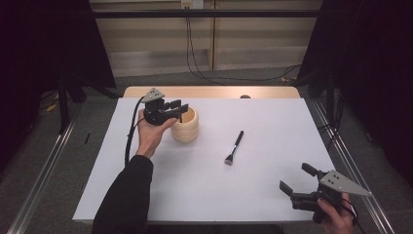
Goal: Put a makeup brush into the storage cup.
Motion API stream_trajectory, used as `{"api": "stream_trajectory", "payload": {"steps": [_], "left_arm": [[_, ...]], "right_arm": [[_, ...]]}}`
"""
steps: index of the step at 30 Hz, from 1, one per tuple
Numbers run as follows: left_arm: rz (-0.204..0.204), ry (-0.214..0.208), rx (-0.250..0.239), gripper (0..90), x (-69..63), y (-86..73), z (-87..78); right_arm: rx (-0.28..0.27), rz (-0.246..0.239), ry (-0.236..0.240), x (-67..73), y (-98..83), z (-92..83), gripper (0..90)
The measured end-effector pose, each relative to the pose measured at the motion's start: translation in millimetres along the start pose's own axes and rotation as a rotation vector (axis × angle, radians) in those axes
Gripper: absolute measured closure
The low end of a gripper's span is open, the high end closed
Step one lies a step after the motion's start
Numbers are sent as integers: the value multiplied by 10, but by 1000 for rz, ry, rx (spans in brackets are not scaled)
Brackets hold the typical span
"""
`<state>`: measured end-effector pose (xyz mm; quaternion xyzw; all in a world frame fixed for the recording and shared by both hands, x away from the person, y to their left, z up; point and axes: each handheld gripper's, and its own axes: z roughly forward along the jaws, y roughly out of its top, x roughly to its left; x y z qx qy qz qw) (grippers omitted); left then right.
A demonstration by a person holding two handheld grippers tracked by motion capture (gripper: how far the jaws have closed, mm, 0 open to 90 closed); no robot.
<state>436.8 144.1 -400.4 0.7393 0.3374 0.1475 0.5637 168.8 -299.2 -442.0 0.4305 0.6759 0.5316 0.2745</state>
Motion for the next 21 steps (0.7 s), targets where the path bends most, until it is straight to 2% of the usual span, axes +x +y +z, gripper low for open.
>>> {"api": "stream_trajectory", "payload": {"steps": [3,5,12,14,15,19,21], "left_arm": [[6,12,-3,396,-6,7,-21],[-8,19,-9,296,-22,10,-42],[-9,31,-17,97,-47,28,-129],[-18,22,-18,55,-57,32,-152],[-16,29,-16,48,-60,34,-164],[-20,5,-27,22,-74,23,-211],[-17,16,-37,22,-99,20,-231]], "right_arm": [[0,0,0,-2,0,-2,0],[0,-1,-1,-2,0,0,0],[1,2,-5,6,-1,5,0],[-1,-1,-6,6,-1,5,0],[0,-1,-6,6,-1,5,0],[0,-2,-4,5,0,6,0],[2,-1,-5,6,0,2,0]]}}
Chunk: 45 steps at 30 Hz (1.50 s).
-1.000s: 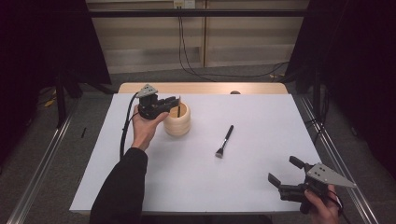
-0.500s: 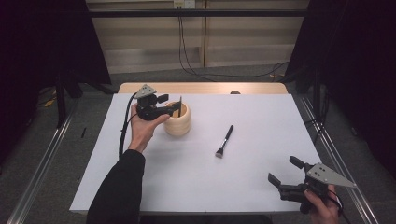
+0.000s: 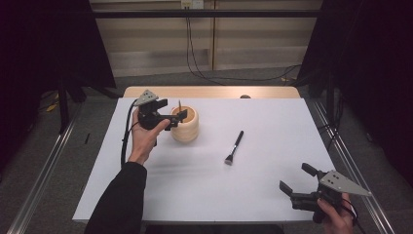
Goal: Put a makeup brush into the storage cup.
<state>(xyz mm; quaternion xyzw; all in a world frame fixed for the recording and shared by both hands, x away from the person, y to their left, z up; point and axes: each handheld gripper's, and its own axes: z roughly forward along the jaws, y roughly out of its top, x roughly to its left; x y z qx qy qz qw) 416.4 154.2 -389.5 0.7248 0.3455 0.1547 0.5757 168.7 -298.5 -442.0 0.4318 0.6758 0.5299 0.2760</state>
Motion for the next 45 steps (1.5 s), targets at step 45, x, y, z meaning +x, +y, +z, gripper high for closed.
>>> {"api": "stream_trajectory", "payload": {"steps": [45], "left_arm": [[62,59,-25,15,-439,-379,-813]], "right_arm": [[-1,0,-6,-5,-3,-1,0]]}}
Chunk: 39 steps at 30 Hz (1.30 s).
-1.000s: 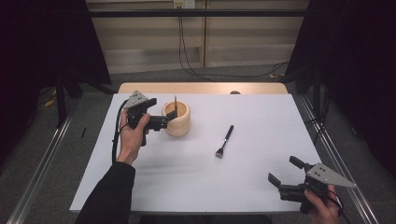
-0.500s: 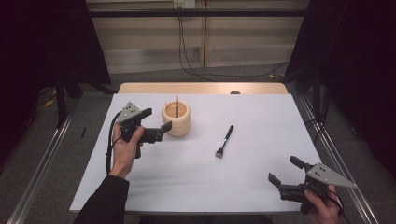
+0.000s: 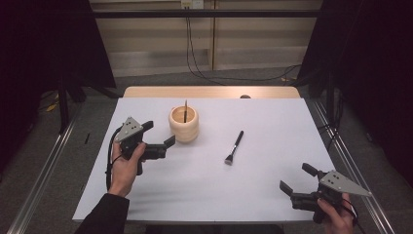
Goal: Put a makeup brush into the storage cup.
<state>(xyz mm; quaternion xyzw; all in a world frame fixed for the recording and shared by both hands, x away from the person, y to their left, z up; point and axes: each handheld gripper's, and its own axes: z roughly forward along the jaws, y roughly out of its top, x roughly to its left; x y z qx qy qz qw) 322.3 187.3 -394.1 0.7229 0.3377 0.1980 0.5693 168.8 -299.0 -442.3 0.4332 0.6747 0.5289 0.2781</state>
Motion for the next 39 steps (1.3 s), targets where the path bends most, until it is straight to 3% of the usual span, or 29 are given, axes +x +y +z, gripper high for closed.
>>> {"api": "stream_trajectory", "payload": {"steps": [6,9,18,27,39], "left_arm": [[13,3,4,15,-84,-68,-118],[-36,12,5,15,-95,-119,-180],[-14,15,-1,15,-162,-187,-336],[-20,22,11,15,-247,-411,-489],[-15,48,-8,16,-309,-564,-685]], "right_arm": [[3,2,2,-1,0,-4,0],[1,-2,-2,-5,-1,-1,0],[4,-3,-5,-5,-3,2,0],[6,-2,-6,-6,-5,2,0],[15,-15,0,-13,-8,5,0]]}}
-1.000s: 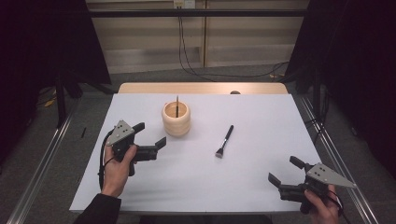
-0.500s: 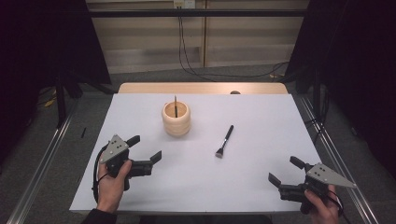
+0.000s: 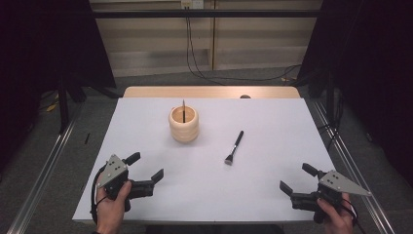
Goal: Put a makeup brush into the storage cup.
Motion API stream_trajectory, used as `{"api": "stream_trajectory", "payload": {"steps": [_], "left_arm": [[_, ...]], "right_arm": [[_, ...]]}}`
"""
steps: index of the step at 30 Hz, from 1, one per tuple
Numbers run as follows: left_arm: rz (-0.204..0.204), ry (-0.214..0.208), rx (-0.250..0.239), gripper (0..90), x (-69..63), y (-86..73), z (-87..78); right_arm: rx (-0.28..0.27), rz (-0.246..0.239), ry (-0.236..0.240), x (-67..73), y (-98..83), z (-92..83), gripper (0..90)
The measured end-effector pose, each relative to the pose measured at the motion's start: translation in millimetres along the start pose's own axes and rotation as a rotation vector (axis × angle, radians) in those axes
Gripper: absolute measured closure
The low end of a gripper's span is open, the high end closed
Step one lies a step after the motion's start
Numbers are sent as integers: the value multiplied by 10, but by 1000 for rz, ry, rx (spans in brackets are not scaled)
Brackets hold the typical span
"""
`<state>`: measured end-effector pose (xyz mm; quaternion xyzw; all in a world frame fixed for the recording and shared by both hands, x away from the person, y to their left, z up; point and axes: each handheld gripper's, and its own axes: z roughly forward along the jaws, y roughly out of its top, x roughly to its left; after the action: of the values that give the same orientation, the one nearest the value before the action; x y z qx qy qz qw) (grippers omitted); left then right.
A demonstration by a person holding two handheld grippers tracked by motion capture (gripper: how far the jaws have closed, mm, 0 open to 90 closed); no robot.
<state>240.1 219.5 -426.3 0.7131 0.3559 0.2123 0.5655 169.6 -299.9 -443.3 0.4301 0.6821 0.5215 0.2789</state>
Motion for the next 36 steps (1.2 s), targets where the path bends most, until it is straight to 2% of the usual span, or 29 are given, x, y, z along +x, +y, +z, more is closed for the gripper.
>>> {"api": "stream_trajectory", "payload": {"steps": [2,5,8,15,17,20,21,23,24,27,28,30,31,36], "left_arm": [[-12,3,-14,15,3,-27,-37],[-6,8,-16,15,37,-71,-66],[-13,12,-21,15,82,-96,-79],[-36,15,-39,16,79,-107,-112],[-29,21,-39,16,79,-101,-118],[-32,19,-48,16,85,-102,-141],[-33,13,-47,18,87,-106,-139],[-30,23,-44,19,82,-107,-137],[-28,32,-45,22,74,-107,-137],[-19,16,-42,23,70,-98,-130],[-24,25,-44,23,60,-98,-124],[-23,18,-45,23,53,-97,-119],[-21,1,-44,22,56,-97,-116],[-20,4,-44,22,45,-92,-111]], "right_arm": [[3,2,0,1,0,7,0],[-3,-6,5,5,3,3,0],[-6,14,8,5,7,9,0],[-32,16,1,-7,26,35,0],[-35,8,0,-13,32,59,0],[-37,12,11,-25,76,100,0],[-42,0,27,-31,130,112,0],[-39,1,40,-32,156,113,0],[-34,5,48,-37,179,120,0],[5,19,78,-64,226,165,0],[-2,19,86,-69,242,187,0],[-8,14,81,-72,272,217,0],[-11,2,74,-90,287,236,0],[-5,14,51,-105,387,391,0]]}}
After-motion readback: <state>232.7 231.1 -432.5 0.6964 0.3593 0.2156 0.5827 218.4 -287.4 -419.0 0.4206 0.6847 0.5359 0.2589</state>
